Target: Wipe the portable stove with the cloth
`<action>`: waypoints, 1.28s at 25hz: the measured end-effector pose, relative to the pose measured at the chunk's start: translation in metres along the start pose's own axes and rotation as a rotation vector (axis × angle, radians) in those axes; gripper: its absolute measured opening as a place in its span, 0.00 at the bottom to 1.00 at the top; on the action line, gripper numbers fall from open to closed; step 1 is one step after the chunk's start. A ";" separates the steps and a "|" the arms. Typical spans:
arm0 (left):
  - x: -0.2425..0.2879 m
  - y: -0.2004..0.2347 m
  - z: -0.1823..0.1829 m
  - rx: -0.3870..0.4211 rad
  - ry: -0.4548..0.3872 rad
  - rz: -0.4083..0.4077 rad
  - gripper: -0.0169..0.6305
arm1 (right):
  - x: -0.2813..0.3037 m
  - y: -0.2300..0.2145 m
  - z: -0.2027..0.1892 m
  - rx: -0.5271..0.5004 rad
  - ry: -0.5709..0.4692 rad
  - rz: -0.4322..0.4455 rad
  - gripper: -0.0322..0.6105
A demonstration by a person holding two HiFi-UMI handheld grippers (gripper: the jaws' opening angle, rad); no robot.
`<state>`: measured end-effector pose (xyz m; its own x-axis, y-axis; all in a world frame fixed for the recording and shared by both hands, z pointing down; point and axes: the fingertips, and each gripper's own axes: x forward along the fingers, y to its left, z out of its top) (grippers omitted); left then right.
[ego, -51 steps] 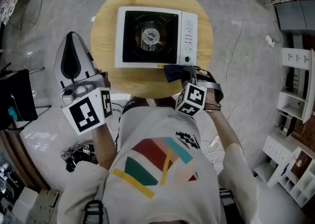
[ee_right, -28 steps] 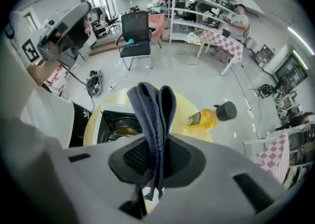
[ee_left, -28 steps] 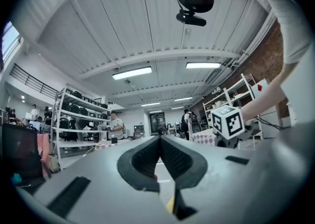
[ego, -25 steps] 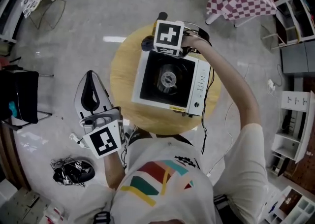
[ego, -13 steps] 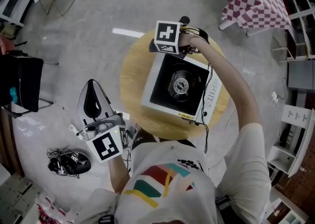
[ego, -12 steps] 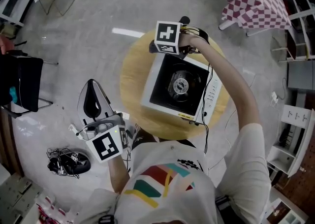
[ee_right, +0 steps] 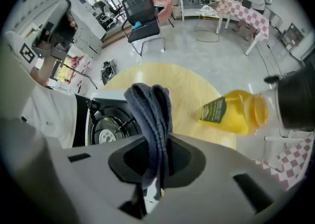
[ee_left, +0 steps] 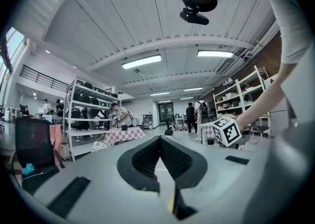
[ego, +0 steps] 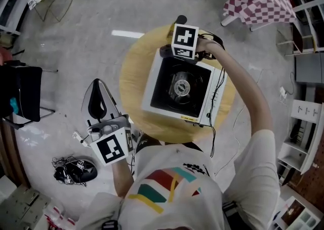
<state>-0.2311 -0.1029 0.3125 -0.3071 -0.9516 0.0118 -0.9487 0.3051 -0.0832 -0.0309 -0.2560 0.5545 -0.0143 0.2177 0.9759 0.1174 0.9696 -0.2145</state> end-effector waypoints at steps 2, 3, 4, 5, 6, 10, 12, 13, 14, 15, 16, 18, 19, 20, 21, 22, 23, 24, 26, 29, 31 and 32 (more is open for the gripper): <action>0.004 -0.007 0.001 0.002 -0.003 -0.021 0.03 | 0.000 0.000 -0.012 0.016 -0.005 -0.006 0.10; 0.005 -0.010 0.001 0.001 -0.005 -0.031 0.03 | 0.000 0.001 -0.018 0.026 -0.007 -0.007 0.10; 0.006 -0.014 0.002 0.001 -0.006 -0.041 0.03 | 0.000 0.001 -0.024 0.035 -0.008 -0.008 0.10; 0.008 -0.019 0.002 0.000 -0.006 -0.050 0.03 | 0.001 0.002 -0.032 0.044 -0.009 -0.010 0.10; 0.009 -0.024 0.002 0.001 -0.007 -0.059 0.03 | 0.001 0.002 -0.039 0.051 -0.009 -0.012 0.10; 0.013 -0.039 0.003 0.000 -0.011 -0.093 0.04 | 0.002 0.005 -0.070 0.070 0.004 -0.027 0.10; 0.013 -0.046 0.003 0.000 -0.010 -0.108 0.03 | 0.002 0.006 -0.085 0.082 0.009 -0.035 0.10; 0.013 -0.049 0.004 -0.002 -0.011 -0.115 0.04 | 0.002 0.007 -0.092 0.090 0.009 -0.038 0.10; 0.012 -0.052 0.005 -0.004 -0.013 -0.123 0.03 | 0.002 0.007 -0.098 0.096 0.009 -0.041 0.10; 0.012 -0.055 0.006 -0.006 -0.016 -0.130 0.03 | 0.003 0.008 -0.104 0.099 0.008 -0.046 0.10; 0.011 -0.058 0.007 -0.007 -0.020 -0.137 0.03 | 0.003 0.009 -0.110 0.101 0.009 -0.051 0.10; 0.010 -0.062 0.009 -0.005 -0.028 -0.146 0.03 | 0.004 0.011 -0.120 0.099 0.013 -0.061 0.10; 0.009 -0.063 0.011 -0.003 -0.031 -0.147 0.04 | 0.004 0.012 -0.124 0.099 0.016 -0.064 0.10; 0.007 -0.063 0.012 -0.002 -0.033 -0.147 0.03 | 0.004 0.013 -0.129 0.100 0.019 -0.066 0.10; 0.006 -0.062 0.013 -0.001 -0.035 -0.145 0.04 | 0.004 0.014 -0.133 0.104 0.021 -0.066 0.10; 0.005 -0.060 0.013 0.001 -0.035 -0.141 0.03 | 0.004 0.015 -0.138 0.111 0.022 -0.066 0.10; 0.003 -0.058 0.014 0.003 -0.035 -0.136 0.03 | 0.004 0.015 -0.142 0.119 0.023 -0.064 0.10; 0.002 -0.056 0.014 0.005 -0.034 -0.131 0.03 | 0.005 0.016 -0.146 0.128 0.022 -0.061 0.10; -0.001 -0.053 0.014 0.011 -0.033 -0.121 0.03 | 0.005 0.016 -0.155 0.151 0.015 -0.054 0.10; -0.004 -0.049 0.015 0.026 -0.035 -0.111 0.03 | 0.005 0.017 -0.163 0.181 0.003 -0.049 0.10; -0.006 -0.046 0.018 0.031 -0.040 -0.105 0.03 | 0.005 0.017 -0.164 0.189 -0.003 -0.051 0.10; -0.007 -0.045 0.018 0.033 -0.040 -0.102 0.03 | 0.004 0.016 -0.163 0.188 -0.001 -0.053 0.10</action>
<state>-0.1850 -0.1104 0.2983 -0.2055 -0.9785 -0.0182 -0.9716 0.2062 -0.1159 0.1332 -0.2574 0.5617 -0.0170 0.1659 0.9860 -0.0707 0.9835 -0.1667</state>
